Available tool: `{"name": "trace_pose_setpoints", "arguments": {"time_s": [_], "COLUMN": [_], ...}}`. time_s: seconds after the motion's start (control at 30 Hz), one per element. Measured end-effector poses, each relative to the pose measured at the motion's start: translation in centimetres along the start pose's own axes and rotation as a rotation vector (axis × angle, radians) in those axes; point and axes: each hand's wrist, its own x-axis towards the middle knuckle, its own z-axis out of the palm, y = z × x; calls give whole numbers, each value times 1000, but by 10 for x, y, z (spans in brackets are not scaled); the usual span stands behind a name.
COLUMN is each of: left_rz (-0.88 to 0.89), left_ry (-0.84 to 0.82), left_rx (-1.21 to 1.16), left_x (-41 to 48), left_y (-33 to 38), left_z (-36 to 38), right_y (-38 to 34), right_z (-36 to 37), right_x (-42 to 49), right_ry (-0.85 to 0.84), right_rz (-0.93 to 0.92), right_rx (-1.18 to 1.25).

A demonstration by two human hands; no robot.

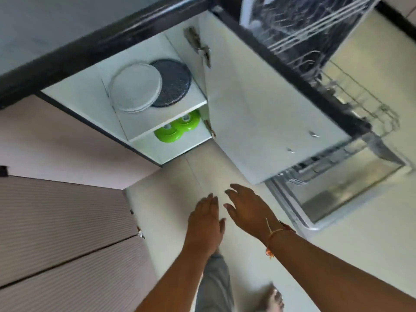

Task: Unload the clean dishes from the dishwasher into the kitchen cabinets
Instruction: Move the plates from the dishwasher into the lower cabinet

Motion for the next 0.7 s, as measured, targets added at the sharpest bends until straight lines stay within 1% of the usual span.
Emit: {"name": "trace_pose_setpoints", "arguments": {"time_s": [0.03, 0.1, 0.2, 0.27, 0.33, 0.43, 0.53, 0.7], "left_rz": [33, 71, 119, 112, 113, 21, -153, -368], "left_ry": [-36, -87, -135, -157, -174, -227, -232, -247], "left_rx": [-23, -39, -111, -191, -234, -377, -546, -697], "left_x": [-16, -34, -68, -75, -80, -72, -41, 39], "left_y": [31, 67, 154, 185, 233, 290, 326, 352], "left_z": [-2, 1, -11, -9, -21, -44, -57, -59], "right_y": [12, 32, 73, 87, 101, 121, 141, 184], "right_z": [-9, -14, -47, -59, -89, -127, -158, -181], "right_x": [-35, -72, -156, -179, -213, -240, -242, -205], "right_ry": [-9, 4, 78, 131, 172, 250, 286, 299], "right_rz": [40, 99, 264, 338, 417, 480, 552, 721], "right_rx": [-2, -27, -53, -47, -21, 35, 139, 541]}}
